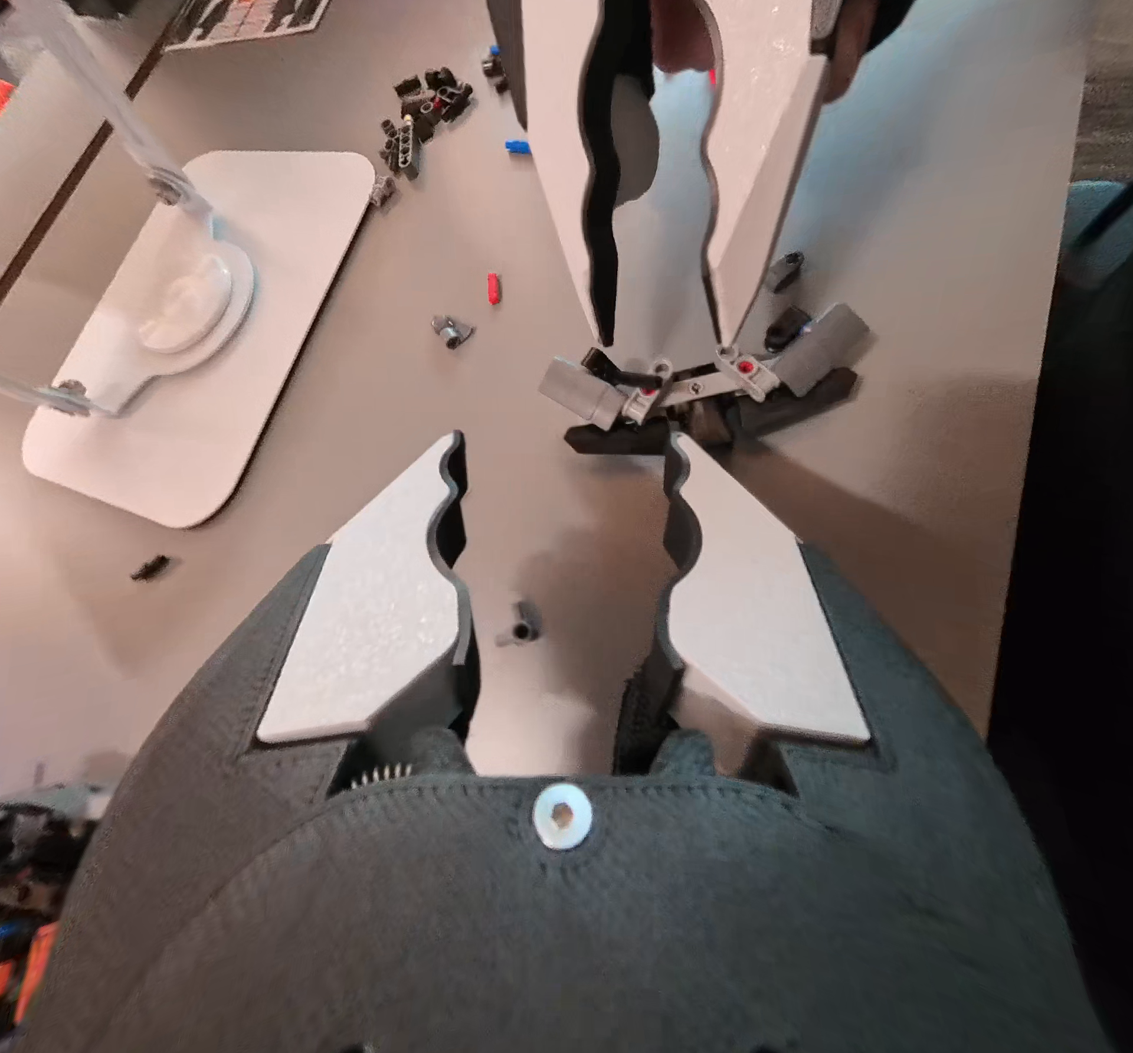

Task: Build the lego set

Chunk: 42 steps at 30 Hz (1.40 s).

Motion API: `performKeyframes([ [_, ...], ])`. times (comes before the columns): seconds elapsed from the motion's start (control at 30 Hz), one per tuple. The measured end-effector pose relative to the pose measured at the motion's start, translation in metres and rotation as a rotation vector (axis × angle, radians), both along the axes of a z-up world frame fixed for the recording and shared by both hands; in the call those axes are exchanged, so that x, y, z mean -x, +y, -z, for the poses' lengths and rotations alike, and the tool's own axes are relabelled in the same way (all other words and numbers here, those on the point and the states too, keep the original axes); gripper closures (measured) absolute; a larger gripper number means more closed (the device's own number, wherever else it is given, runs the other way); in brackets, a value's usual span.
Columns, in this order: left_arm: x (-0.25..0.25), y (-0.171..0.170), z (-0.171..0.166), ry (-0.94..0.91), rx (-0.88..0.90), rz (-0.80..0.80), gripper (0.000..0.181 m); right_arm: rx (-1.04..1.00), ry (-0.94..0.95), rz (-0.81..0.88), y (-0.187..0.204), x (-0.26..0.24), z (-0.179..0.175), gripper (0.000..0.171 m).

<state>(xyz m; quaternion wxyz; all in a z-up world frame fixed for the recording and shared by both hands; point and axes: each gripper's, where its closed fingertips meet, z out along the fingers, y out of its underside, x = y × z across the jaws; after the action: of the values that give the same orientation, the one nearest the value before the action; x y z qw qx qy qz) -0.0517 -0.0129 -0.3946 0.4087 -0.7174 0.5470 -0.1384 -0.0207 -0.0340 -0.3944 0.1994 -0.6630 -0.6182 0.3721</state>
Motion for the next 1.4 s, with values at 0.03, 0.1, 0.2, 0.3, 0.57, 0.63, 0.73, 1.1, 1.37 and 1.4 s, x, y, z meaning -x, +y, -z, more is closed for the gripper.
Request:
performKeyframes([
  [0.03, -0.002, 0.002, -0.001, 0.009, 0.013, 0.026, 0.117, 0.003, -0.002, 0.002, -0.002, -0.001, 0.001, 0.137],
  [0.1, -0.007, 0.004, 0.002, 0.043, 0.048, 0.098, 0.116, -0.010, 0.001, 0.019, -0.002, -0.002, 0.002, 0.137],
  [0.2, -0.012, 0.007, 0.008, 0.115, 0.100, 0.190, 0.118, -0.001, 0.004, 0.038, -0.004, -0.005, 0.004, 0.137],
  [0.3, -0.015, 0.009, 0.014, 0.197, 0.138, 0.261, 0.119, 0.001, -0.005, 0.033, -0.008, -0.006, 0.011, 0.137],
  [0.57, -0.023, 0.002, 0.023, 0.230, 0.256, 0.380, 0.130, 0.013, 0.014, -0.008, -0.014, -0.001, 0.014, 0.141],
  [0.63, -0.022, -0.001, 0.025, 0.240, 0.282, 0.388, 0.138, 0.018, 0.018, -0.013, -0.014, -0.001, 0.015, 0.141],
  [0.73, -0.020, -0.002, 0.026, 0.222, 0.288, 0.368, 0.138, 0.029, 0.028, -0.017, -0.014, 0.000, 0.014, 0.142],
  [1.1, -0.019, -0.005, 0.020, 0.129, 0.106, 0.270, 0.139, 0.157, 0.076, 0.170, 0.014, 0.007, 0.010, 0.142],
  [1.37, -0.019, -0.007, 0.014, 0.106, -0.064, 0.202, 0.139, 0.259, 0.102, 0.139, 0.004, 0.014, 0.007, 0.137],
  [1.4, -0.019, -0.007, 0.014, 0.101, -0.068, 0.196, 0.139, 0.266, 0.097, 0.140, 0.003, 0.014, 0.008, 0.134],
])
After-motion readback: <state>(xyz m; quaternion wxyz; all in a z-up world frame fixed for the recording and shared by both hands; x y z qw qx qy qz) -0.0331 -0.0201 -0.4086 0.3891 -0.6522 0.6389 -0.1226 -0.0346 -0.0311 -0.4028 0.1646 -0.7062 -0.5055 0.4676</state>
